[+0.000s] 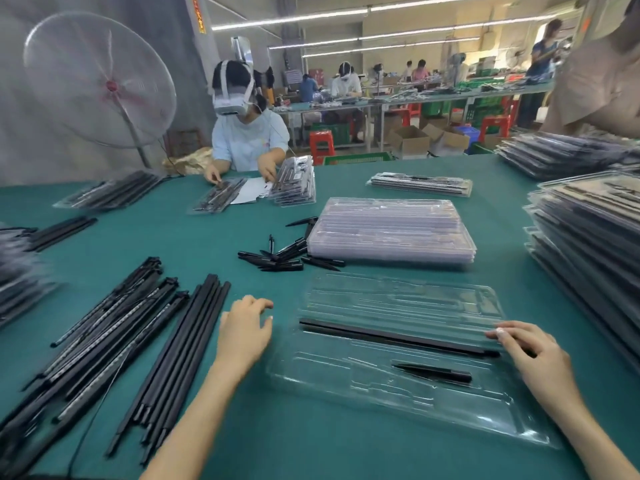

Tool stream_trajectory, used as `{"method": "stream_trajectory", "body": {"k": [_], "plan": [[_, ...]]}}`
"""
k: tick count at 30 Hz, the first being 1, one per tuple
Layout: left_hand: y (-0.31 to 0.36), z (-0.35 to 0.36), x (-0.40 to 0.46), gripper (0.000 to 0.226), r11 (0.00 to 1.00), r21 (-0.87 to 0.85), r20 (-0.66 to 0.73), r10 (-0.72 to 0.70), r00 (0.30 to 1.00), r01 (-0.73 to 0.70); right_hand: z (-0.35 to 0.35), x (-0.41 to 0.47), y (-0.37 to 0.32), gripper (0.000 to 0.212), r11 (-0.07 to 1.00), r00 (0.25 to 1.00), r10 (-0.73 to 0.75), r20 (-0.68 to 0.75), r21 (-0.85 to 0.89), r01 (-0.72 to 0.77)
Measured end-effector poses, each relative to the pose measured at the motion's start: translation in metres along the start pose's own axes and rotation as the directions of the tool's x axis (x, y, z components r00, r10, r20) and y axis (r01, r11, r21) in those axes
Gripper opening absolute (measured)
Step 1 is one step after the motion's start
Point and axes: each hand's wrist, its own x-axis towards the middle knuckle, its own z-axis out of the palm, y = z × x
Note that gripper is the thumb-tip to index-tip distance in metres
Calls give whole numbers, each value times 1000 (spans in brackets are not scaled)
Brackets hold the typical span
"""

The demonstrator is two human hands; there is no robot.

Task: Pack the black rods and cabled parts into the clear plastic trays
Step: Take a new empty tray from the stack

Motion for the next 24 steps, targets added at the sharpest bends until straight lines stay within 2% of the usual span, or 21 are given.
{"method": "stream_trajectory", "body": {"k": [4, 7, 10, 15, 18, 20, 22, 24], "plan": [[-79, -28, 5, 36, 934, 167, -133, -295, 946, 314, 1, 1, 1, 23, 1000, 1000, 7, 7, -1, -7], [-129, -44, 0, 36, 842, 270, -93, -460, 883, 467, 1, 3, 1, 23, 1000, 1000, 18, 10, -2, -18], [-156, -49, -8, 33, 834, 335, -7, -462, 887, 438, 2, 4, 3, 21, 999, 999, 39, 17, -11, -39], [-169, -60, -9, 41, 800, 453, 14, -448, 894, 393, 2, 6, 0, 19, 997, 997, 74, 17, -23, -74], [-171, -64, -15, 39, 778, 555, 39, -379, 925, 295, 3, 6, -1, 19, 994, 994, 106, 3, -12, -106], [-174, -66, -21, 33, 816, 489, -13, -347, 938, 308, 3, 5, -3, 20, 991, 991, 134, 11, -3, -134], [-180, -71, -28, 31, 870, 345, -75, -349, 934, 352, 0, 6, -7, 19, 989, 988, 150, 33, -10, -150], [-178, -86, -33, 27, 900, -12, -77, -434, 897, 435, -4, 10, -15, 16, 989, 989, 143, 42, -51, -141]]}}
